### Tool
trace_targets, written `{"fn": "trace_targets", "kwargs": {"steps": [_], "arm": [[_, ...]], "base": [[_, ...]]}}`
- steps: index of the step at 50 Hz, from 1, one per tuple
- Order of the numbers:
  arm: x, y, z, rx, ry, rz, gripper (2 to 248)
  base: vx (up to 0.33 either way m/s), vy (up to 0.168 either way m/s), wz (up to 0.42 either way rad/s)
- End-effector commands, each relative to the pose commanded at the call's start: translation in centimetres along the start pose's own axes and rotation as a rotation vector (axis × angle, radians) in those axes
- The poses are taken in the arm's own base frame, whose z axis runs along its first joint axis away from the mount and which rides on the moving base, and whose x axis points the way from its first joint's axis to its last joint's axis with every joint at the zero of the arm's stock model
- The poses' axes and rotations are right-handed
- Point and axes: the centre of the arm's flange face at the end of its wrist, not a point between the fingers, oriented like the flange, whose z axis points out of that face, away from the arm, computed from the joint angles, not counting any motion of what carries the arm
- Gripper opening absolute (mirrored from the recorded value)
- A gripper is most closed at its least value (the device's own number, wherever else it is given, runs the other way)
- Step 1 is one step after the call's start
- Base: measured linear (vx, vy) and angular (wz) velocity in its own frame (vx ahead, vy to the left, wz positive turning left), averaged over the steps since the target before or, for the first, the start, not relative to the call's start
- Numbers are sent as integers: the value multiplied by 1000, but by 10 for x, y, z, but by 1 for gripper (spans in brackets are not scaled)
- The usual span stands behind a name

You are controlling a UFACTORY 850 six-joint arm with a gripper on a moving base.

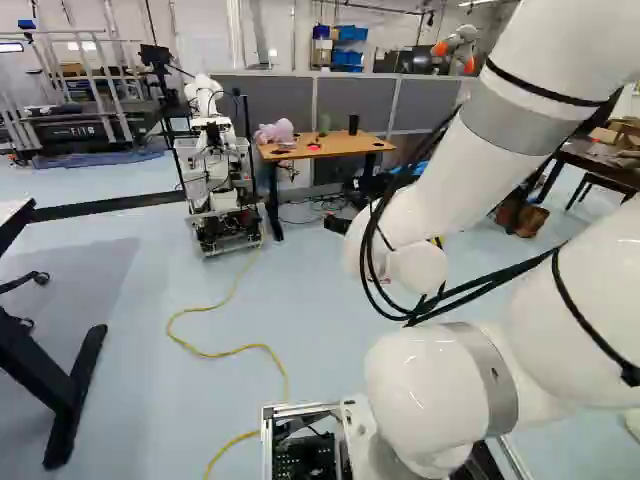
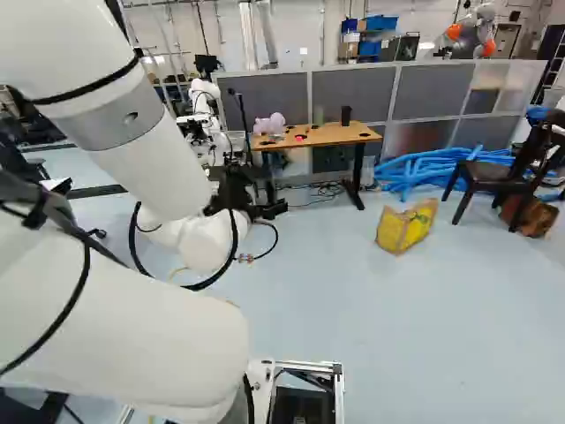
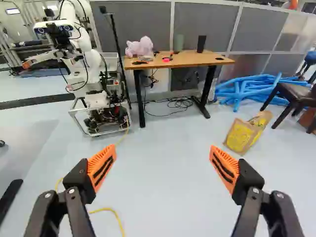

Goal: Pick up the bag on the ground and place it on the table

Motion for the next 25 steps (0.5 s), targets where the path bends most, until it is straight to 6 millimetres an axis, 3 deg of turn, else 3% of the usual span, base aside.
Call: {"fn": "trace_targets", "kwargs": {"steps": [25], "arm": [[0,0,0,0,0,0,247]], "base": [[0,0,0]]}}
